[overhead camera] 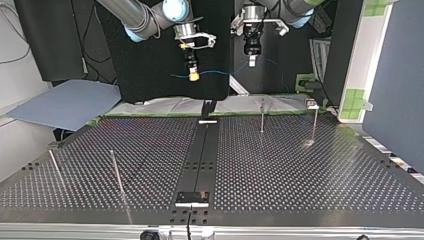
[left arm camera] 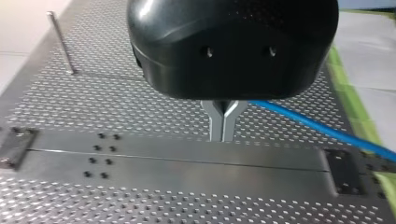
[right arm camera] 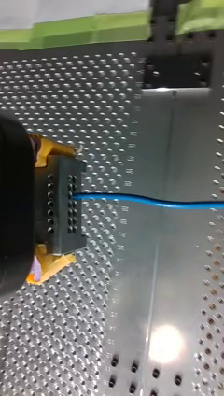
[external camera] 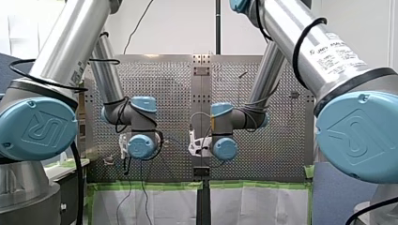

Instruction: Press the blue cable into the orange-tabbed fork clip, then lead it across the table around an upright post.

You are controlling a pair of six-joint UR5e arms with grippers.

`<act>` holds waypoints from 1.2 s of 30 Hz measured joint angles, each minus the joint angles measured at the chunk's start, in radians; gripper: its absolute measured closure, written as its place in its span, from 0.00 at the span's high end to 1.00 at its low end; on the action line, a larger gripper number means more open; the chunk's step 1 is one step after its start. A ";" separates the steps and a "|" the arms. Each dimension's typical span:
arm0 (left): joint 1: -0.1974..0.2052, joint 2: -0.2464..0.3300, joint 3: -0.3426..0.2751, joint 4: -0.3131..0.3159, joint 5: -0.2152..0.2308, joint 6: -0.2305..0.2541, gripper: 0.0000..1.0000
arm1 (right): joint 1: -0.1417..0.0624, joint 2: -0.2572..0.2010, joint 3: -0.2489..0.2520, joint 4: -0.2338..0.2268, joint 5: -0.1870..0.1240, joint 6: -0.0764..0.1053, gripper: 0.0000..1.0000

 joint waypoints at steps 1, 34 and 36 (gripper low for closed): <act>0.001 0.008 -0.003 0.002 0.002 -0.008 0.00 | 0.001 0.002 -0.001 -0.001 -0.008 0.008 0.00; 0.185 -0.204 -0.031 0.250 0.155 -0.095 0.00 | -0.015 0.121 -0.115 -0.056 -0.135 0.054 0.00; 0.203 -0.222 -0.029 0.260 0.173 -0.094 0.00 | -0.015 0.123 -0.119 -0.056 -0.142 0.054 0.00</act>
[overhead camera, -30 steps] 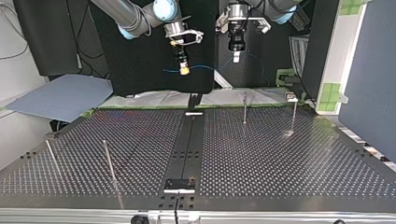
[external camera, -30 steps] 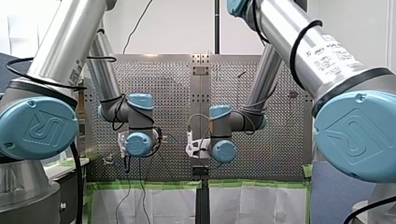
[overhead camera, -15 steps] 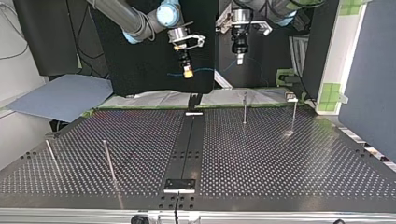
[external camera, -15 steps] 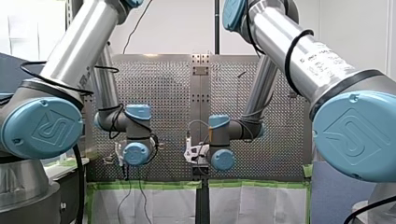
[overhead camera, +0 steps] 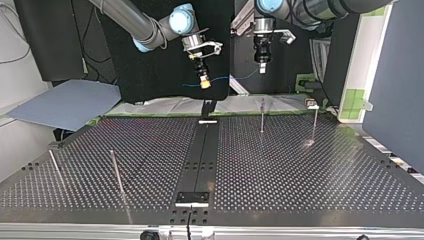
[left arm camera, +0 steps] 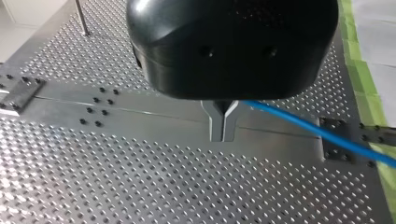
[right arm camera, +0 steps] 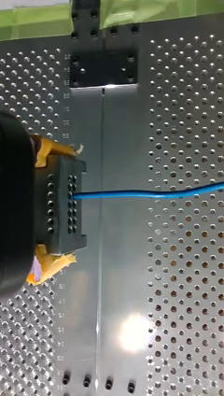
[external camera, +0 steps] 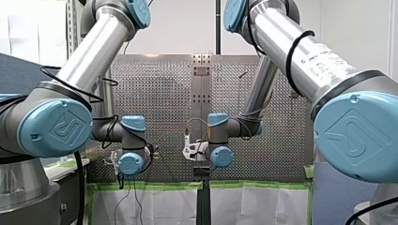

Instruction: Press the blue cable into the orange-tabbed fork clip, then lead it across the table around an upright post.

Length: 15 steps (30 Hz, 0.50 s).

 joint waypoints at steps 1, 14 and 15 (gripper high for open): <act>0.008 -0.008 0.001 0.002 0.008 0.002 0.00 | 0.000 0.001 -0.002 0.000 -0.003 0.000 0.00; 0.123 -0.100 0.016 -0.001 0.123 0.018 0.00 | 0.003 0.069 -0.087 0.028 -0.042 0.010 0.00; 0.131 -0.101 0.021 -0.006 0.132 0.018 0.00 | 0.003 0.071 -0.092 0.031 -0.045 0.011 0.00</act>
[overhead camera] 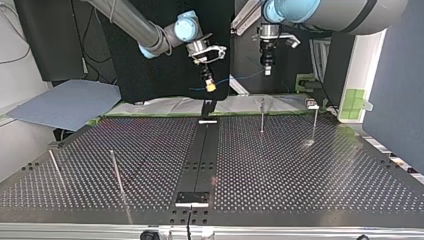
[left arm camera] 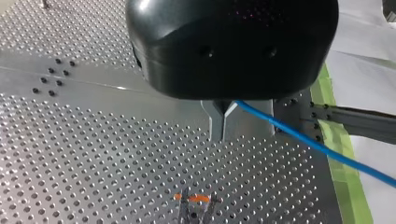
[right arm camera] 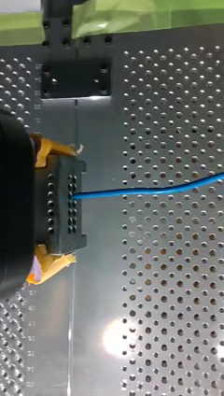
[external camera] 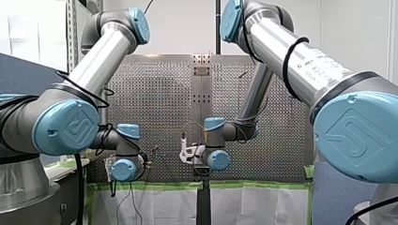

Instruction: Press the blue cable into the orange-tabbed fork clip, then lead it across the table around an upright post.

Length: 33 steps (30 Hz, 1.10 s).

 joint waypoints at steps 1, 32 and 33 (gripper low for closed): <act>0.009 -0.001 0.006 -0.007 0.008 -0.001 0.00 | 0.000 0.001 -0.003 0.001 -0.002 0.001 0.00; 0.176 -0.003 0.133 -0.115 0.132 -0.009 0.00 | -0.025 0.070 -0.140 0.064 -0.067 -0.001 0.00; 0.176 -0.003 0.135 -0.115 0.139 -0.012 0.00 | -0.026 0.075 -0.142 0.064 -0.067 -0.001 0.00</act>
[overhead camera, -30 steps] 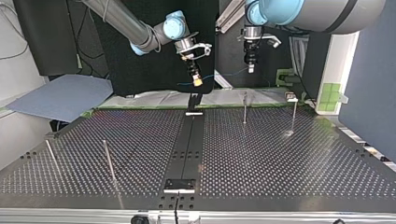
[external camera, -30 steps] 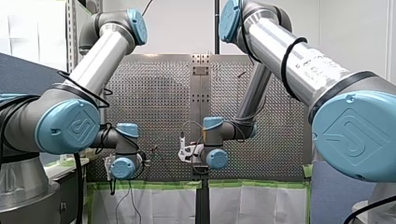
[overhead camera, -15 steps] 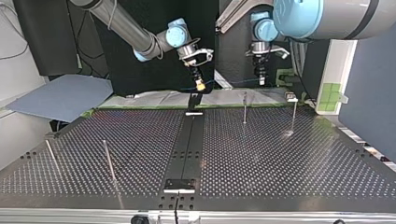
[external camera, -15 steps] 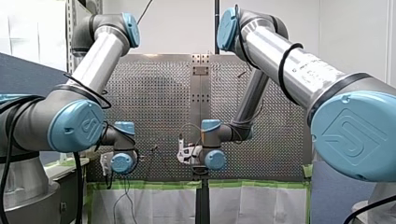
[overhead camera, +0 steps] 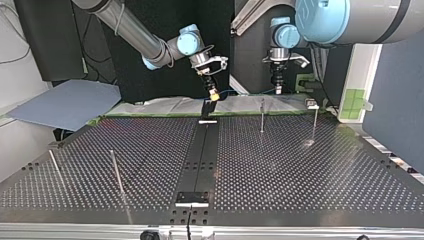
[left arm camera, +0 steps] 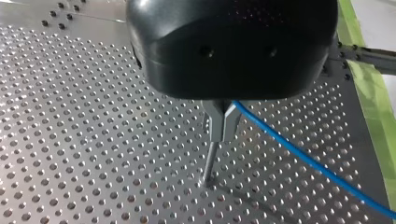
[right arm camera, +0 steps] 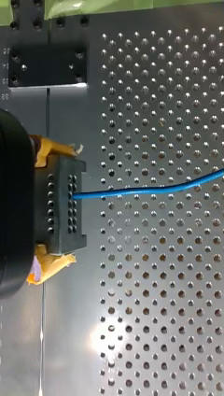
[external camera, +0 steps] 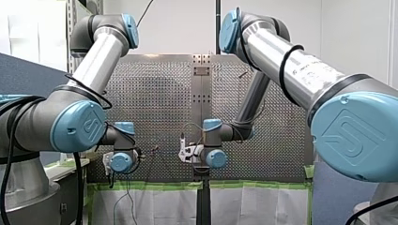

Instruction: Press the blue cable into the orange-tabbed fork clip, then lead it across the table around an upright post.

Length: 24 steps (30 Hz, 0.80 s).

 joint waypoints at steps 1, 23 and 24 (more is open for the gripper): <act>0.000 0.000 0.003 -0.001 0.006 -0.002 0.00 | 0.000 0.004 -0.002 0.000 0.000 0.000 0.00; 0.000 -0.076 0.087 -0.056 0.034 -0.027 0.00 | -0.038 0.025 -0.031 0.028 -0.001 0.002 0.00; 0.001 -0.076 0.089 -0.056 0.034 -0.028 0.00 | -0.039 0.024 -0.032 0.028 -0.001 0.001 0.00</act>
